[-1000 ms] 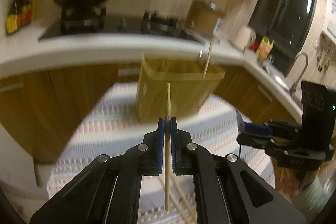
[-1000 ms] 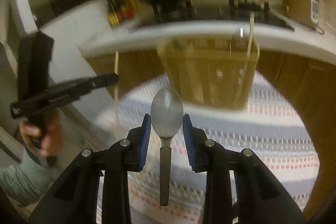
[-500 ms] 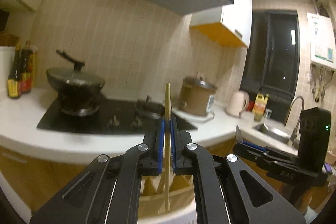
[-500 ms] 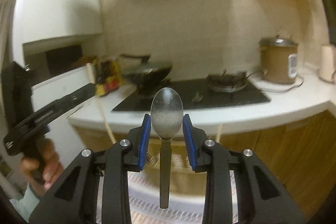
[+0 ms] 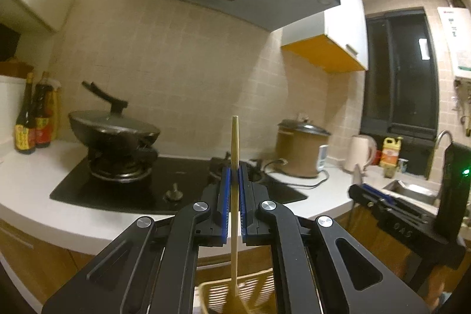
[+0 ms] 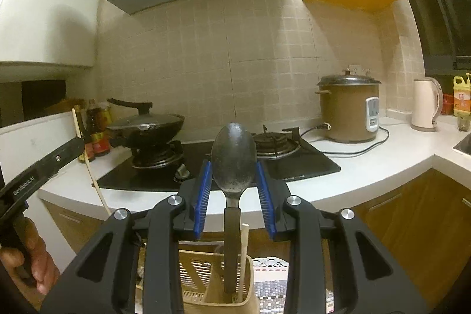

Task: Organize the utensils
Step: 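Open the right tool to drop the spoon into the basket while the left tool releases the chopstick, then move both open tools back down to the remaining utensils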

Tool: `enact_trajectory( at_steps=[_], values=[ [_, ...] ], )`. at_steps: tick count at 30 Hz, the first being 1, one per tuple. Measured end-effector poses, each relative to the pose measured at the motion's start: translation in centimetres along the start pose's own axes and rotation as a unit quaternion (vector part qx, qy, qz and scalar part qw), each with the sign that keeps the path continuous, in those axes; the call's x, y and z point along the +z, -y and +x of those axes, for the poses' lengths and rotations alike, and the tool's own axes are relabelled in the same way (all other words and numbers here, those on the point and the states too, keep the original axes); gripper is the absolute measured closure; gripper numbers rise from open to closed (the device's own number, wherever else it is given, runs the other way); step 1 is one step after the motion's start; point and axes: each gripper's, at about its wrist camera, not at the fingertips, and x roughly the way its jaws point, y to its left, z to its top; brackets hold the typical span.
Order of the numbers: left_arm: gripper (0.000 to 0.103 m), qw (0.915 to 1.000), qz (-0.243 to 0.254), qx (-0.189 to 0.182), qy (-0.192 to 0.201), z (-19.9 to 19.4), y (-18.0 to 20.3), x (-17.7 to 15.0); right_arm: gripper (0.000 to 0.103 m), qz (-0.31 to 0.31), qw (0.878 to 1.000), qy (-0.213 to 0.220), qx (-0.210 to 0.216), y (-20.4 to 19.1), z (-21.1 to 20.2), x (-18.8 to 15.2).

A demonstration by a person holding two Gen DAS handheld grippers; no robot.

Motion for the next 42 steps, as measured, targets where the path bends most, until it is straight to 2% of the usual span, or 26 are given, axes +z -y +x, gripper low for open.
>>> enact_trajectory(
  at_steps=[9, 23, 25, 26, 29, 33, 37, 39, 42],
  values=[
    [0.100, 0.9995, -0.013, 0.015, -0.026, 1.9, -2.4, -3.6, 0.075, 0.000, 1.000, -0.024, -0.002, 0.6, 2.1, -3.6],
    [0.098, 0.9982, -0.028, 0.008, -0.052, 1.2, -3.9, -6.5, 0.073, 0.003, 0.999, -0.047, 0.002, 0.1, 0.6, -6.0],
    [0.095, 0.9979, -0.030, 0.004, -0.057, 0.8, -4.1, -6.4, 0.061, 0.010, 0.999, -0.053, 0.008, 0.4, 0.0, -6.0],
    [0.094, 0.9978, -0.032, 0.003, -0.058, 0.6, -4.1, -6.3, 0.046, 0.014, 0.998, -0.053, 0.012, 0.5, -0.4, -6.0],
    [0.082, 0.9973, -0.037, -0.007, -0.064, -0.3, -4.2, -6.0, 0.044, 0.025, 0.997, -0.066, 0.026, 0.9, -1.5, -5.7],
    [0.081, 0.9964, -0.037, -0.007, -0.077, -2.2, -4.2, -5.5, 0.044, 0.047, 0.995, -0.084, 0.032, 1.7, -3.4, -5.2],
    [0.078, 0.9930, -0.049, -0.015, -0.106, -4.5, -4.7, -5.0, 0.044, 0.056, 0.992, -0.107, 0.024, 2.3, -5.3, -4.3],
    [0.076, 0.9893, -0.053, -0.019, -0.135, -5.0, -4.8, -5.0, 0.044, 0.061, 0.989, -0.133, 0.024, 2.5, -6.1, -4.0],
    [0.076, 0.9774, -0.048, -0.024, -0.204, -5.7, -4.5, -5.6, 0.044, 0.070, 0.979, -0.190, 0.029, 2.7, -6.9, -4.2]
  ],
)
